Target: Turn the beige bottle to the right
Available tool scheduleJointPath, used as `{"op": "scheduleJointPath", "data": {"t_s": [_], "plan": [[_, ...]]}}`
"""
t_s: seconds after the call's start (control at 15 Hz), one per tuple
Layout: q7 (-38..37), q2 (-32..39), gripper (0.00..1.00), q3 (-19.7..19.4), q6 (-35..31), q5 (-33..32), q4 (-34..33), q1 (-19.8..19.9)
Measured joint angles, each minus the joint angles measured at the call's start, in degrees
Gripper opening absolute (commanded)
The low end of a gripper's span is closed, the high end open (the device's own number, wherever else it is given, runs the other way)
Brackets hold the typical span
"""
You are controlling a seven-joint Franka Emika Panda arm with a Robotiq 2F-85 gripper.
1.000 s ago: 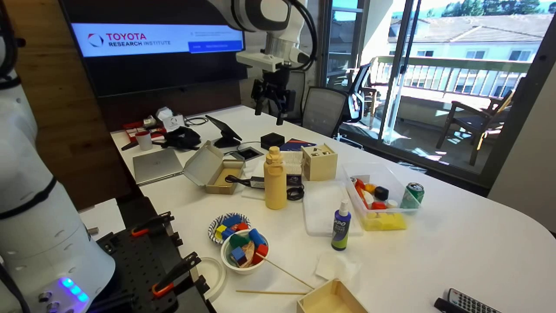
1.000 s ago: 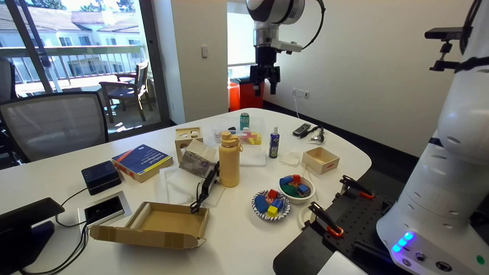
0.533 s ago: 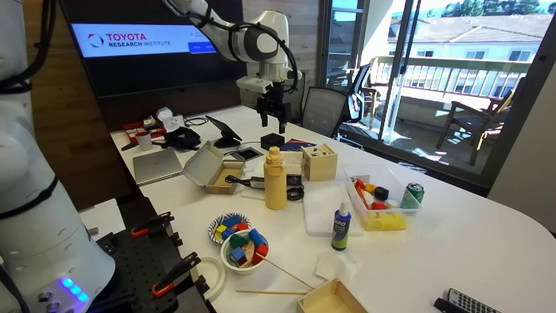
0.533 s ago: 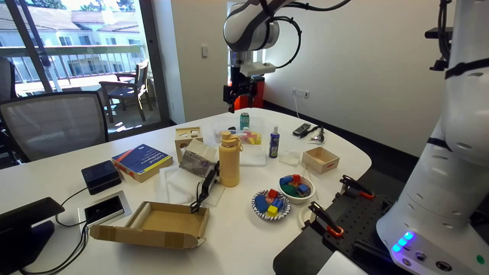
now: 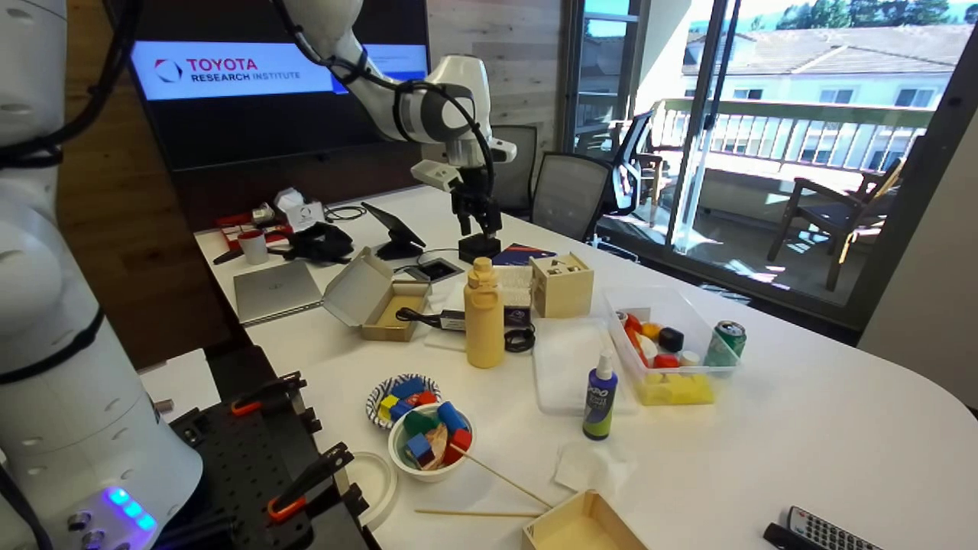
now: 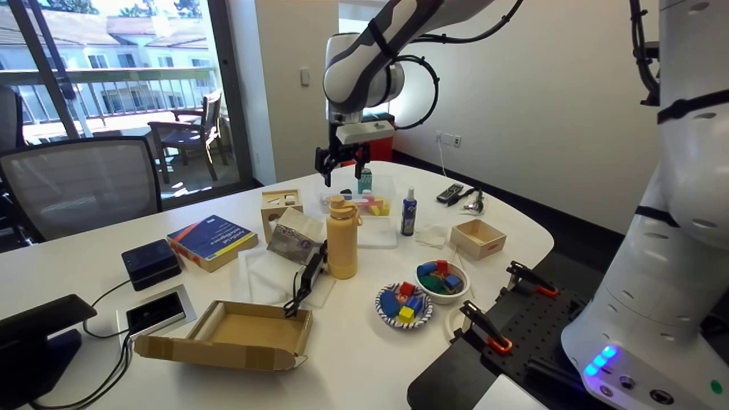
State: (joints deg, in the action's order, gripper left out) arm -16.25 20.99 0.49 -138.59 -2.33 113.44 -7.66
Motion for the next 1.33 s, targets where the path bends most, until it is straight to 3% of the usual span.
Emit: {"op": "scheduleJointPath", "data": {"t_s": [0.33,0.73,1.33], "plan": [[-4.4,2.6,1.0,-0.8,-2.7,-1.2,0.4,-0.7],[-4.4,5.5,1.0,-0.9,-6.2,-1.0,0.3,-0.8],[-4.4,6.0,1.0,-1.1,-6.2,-1.1,-0.5,-3.2]]}}
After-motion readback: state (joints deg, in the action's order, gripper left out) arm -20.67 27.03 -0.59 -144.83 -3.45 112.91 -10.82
